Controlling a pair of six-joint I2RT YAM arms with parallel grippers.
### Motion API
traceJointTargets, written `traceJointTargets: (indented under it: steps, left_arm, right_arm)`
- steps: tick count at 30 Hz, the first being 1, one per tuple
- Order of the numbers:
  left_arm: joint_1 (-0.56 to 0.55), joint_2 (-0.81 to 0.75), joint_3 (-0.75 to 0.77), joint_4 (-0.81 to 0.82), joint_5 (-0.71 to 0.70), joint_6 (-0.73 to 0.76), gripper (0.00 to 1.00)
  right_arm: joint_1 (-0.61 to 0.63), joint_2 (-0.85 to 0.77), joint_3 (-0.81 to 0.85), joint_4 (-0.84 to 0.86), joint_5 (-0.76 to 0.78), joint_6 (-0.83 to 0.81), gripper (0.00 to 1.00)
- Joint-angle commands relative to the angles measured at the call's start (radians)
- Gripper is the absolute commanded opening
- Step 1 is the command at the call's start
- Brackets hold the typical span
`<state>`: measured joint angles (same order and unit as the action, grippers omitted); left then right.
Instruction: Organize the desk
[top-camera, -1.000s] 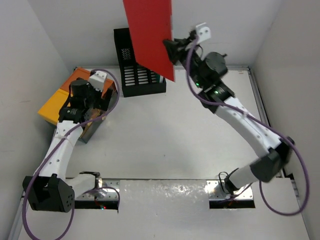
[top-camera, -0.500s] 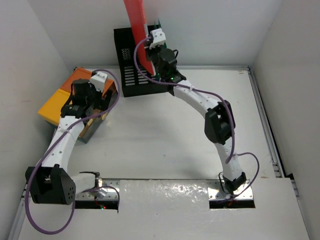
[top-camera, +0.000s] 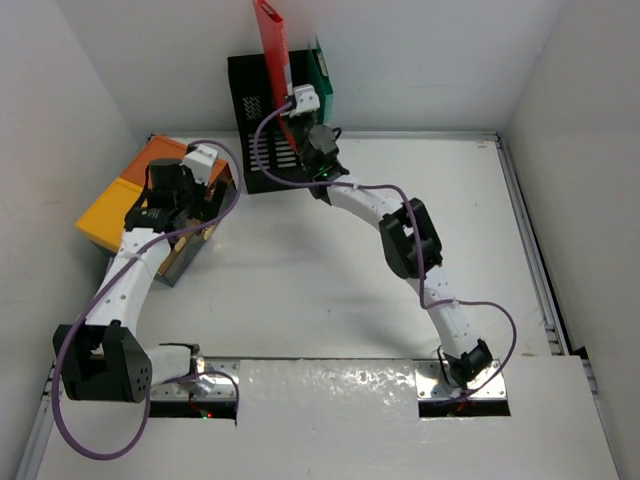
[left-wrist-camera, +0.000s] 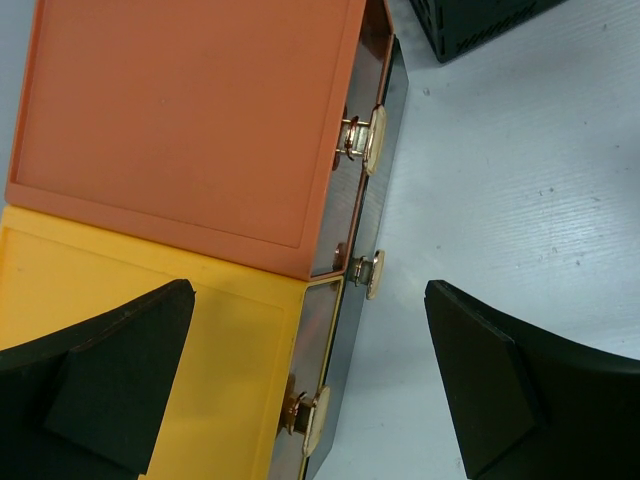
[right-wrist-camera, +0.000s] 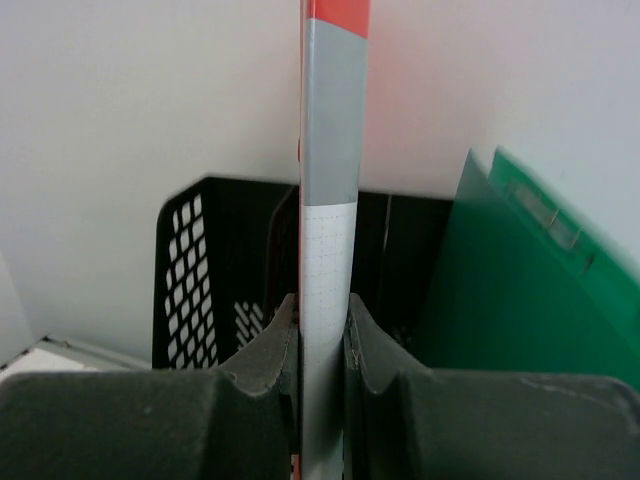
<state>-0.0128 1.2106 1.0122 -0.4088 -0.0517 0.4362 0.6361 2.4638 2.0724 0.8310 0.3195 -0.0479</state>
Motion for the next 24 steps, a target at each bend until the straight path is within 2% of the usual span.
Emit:
traceJointTargets:
  steps: [1,17,24]
  left_arm:
    - [0.011,-0.005,0.003,0.019,-0.004,0.006,1.0]
    - [0.011,0.01,0.009,0.001,0.013,0.018,1.0]
    - [0.011,0.023,0.011,-0.012,0.036,0.022,1.0]
  right_arm:
    - [0.033,0.027,0.046,0.227,0.039,-0.035,0.0]
    - [0.08,0.217,0.127,0.422,0.085,-0.095,0.0]
    - [0.08,0.284,0.104,0.461,0.046,-0.162,0.0]
